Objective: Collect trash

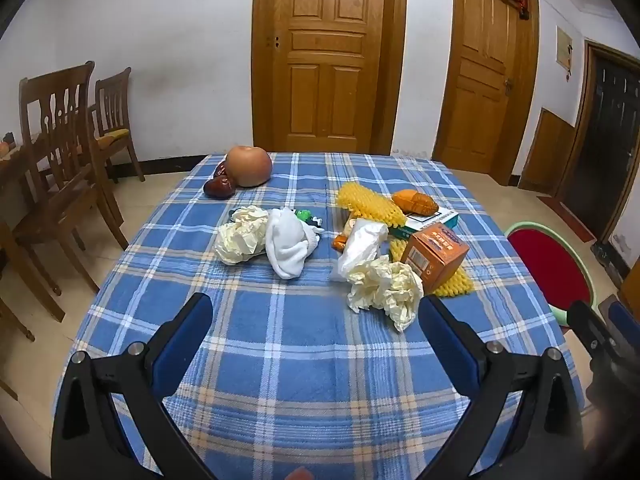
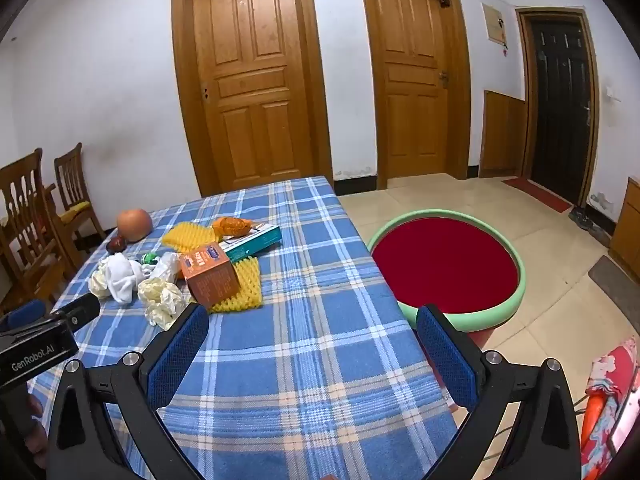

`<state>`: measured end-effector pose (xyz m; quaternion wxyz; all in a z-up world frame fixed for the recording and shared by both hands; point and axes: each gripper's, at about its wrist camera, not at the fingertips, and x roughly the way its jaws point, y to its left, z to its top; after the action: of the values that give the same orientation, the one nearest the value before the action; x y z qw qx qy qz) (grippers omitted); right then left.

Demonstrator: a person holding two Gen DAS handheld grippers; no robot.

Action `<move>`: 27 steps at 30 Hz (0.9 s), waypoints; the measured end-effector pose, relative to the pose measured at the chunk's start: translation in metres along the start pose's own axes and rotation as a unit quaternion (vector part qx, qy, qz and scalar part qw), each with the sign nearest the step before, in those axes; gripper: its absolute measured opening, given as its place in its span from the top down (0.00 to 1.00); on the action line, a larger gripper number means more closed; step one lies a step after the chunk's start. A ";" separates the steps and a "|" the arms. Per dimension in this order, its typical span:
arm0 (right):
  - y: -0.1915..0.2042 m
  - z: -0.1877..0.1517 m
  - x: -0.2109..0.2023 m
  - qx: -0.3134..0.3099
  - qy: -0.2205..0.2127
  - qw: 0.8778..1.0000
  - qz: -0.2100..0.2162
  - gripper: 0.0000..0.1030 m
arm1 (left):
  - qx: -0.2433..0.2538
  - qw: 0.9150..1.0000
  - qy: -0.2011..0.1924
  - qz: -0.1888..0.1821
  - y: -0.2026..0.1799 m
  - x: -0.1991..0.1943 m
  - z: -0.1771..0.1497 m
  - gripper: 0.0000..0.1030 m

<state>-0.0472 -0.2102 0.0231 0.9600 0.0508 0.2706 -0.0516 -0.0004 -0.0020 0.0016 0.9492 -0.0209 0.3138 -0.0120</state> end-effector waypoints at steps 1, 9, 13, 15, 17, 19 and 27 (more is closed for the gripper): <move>0.000 0.000 0.000 0.001 0.000 1.000 0.001 0.00 | -0.022 1.000 -0.005 0.002 0.011 -0.004 0.000 0.02; 0.001 -0.001 0.000 0.001 0.001 1.000 0.000 0.00 | -0.017 1.000 0.000 0.009 0.016 -0.010 -0.001 0.02; 0.001 -0.001 0.000 0.000 0.002 1.000 0.000 0.00 | -0.015 1.000 0.000 0.009 0.022 -0.014 0.000 0.02; 0.001 -0.001 0.001 0.001 0.002 1.000 0.000 0.00 | -0.014 1.000 0.000 0.009 0.026 -0.016 0.000 0.02; 0.002 -0.001 0.001 0.001 0.002 1.000 0.000 0.00 | -0.014 1.000 0.001 0.012 0.018 -0.008 0.000 0.02; 0.002 -0.001 0.001 0.001 0.003 1.000 0.000 0.00 | -0.014 1.000 0.000 0.015 0.007 -0.004 0.000 0.02; 0.002 -0.002 0.001 0.001 0.003 1.000 0.000 0.00 | -0.014 1.000 0.001 0.015 0.007 -0.007 0.000 0.02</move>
<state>-0.0474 -0.2082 0.0213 0.9590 0.0518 0.2737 -0.0515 -0.0058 0.0053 0.0051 0.9485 -0.0293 0.3154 0.0068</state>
